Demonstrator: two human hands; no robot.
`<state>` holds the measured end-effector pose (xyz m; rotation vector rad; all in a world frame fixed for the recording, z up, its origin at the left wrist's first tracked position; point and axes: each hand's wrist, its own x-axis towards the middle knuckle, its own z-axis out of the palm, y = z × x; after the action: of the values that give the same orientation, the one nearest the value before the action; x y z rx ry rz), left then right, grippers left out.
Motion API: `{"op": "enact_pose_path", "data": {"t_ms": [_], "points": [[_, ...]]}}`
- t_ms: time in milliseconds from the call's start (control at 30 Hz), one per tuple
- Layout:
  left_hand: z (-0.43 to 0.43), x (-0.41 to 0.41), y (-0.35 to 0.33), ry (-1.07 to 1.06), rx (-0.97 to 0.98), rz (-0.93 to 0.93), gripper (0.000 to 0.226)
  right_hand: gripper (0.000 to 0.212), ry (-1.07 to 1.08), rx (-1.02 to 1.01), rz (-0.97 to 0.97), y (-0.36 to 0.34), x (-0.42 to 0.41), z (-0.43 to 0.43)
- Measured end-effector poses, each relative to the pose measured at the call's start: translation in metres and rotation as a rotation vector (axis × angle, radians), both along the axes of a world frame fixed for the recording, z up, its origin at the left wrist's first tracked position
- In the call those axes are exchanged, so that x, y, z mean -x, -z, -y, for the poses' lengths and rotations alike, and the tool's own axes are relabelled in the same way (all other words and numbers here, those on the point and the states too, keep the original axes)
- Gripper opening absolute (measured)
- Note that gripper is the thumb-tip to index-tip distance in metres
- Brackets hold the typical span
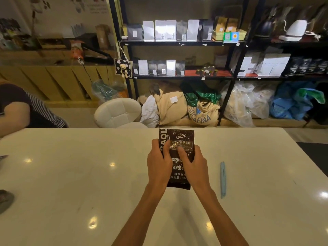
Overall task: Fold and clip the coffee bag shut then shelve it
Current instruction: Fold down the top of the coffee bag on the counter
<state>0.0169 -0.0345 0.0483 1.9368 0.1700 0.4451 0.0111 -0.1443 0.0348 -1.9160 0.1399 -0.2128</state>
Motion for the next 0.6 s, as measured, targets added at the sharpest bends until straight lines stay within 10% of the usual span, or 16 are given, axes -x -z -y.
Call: {"op": "enact_pose_path", "data": {"t_ms": [367, 600], "points": [[-0.003, 0.003, 0.017, -0.022, 0.227, -0.089, 0.033, 0.037, 0.152, -0.165, 0.04, 0.016, 0.003, 0.002], [-0.018, 0.024, 0.033, 0.051, 0.215, -0.043, 0.025, 0.023, -0.165, -0.209, -0.075, 0.034, 0.02, 0.015]]}}
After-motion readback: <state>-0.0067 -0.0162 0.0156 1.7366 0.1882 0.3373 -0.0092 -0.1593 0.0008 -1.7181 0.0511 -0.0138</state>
